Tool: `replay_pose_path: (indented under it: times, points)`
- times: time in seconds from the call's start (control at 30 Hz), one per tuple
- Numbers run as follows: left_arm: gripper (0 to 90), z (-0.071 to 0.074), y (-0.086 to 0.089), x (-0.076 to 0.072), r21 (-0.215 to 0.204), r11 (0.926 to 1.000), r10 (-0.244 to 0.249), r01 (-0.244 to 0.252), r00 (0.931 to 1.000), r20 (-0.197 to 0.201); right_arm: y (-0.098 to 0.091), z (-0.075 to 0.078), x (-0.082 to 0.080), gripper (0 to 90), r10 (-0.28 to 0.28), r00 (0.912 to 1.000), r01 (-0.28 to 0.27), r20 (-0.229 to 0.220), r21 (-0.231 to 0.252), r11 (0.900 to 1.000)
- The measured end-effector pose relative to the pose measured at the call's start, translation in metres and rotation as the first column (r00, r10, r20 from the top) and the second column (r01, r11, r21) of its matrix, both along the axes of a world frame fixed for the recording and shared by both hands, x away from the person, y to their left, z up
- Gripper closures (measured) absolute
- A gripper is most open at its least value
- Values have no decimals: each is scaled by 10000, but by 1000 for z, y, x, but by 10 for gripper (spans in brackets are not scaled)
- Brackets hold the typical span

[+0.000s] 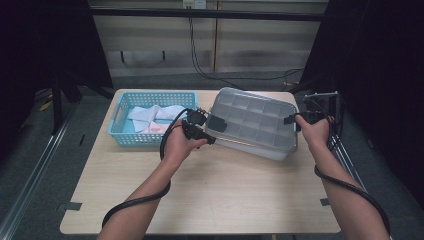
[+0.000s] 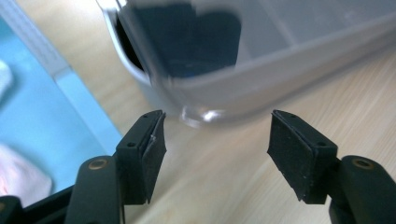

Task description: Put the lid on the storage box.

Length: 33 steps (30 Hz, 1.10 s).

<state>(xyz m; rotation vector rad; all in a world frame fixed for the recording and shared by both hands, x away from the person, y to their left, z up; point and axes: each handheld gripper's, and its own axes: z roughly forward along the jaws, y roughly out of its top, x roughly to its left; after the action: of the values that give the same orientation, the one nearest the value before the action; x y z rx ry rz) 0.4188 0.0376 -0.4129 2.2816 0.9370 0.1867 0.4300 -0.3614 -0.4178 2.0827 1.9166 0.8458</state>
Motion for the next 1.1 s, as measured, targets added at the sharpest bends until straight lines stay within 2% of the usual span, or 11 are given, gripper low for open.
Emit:
replay_pose_path:
  times: [0.03,0.1,0.17,0.3,0.37,0.43,0.57,0.8,1.0,1.1]
  points:
    - [370,3,1,2,-23,10000,22,-22,9999,137,0,0,0,390,27,10000,-27,-21,-74,10000]
    - [365,5,1,6,198,9998,35,-38,9999,115,-1,-1,0,395,-51,10000,51,22,43,10000]
    - [353,5,2,9,421,9991,-49,51,10000,-41,-1,-1,0,394,-98,9999,98,51,47,9999]
    - [345,0,1,4,510,9982,-303,321,9989,-347,-1,-1,-1,395,-82,10000,82,42,67,9999]
    - [348,-5,0,3,759,9966,-270,313,9980,-569,-2,-1,-2,390,-76,10000,75,61,166,9998]
    - [333,-7,0,2,605,9978,-230,270,9976,-660,-2,-1,-3,374,-111,9998,107,154,273,9996]
    - [355,-9,1,2,646,9976,-191,234,9976,-666,0,-2,-5,373,-73,9999,72,89,166,9998]
    - [321,-10,-5,0,632,9978,-188,224,9982,-573,-2,-3,-5,419,-161,9997,158,187,141,9998]
    - [311,-12,-7,-4,718,9967,-318,369,9970,-710,-4,-3,4,431,-278,9992,275,288,82,9996]
    - [278,-16,-7,-6,813,9959,-345,406,9966,-745,-6,-5,11,427,-449,9973,448,581,32,9990]
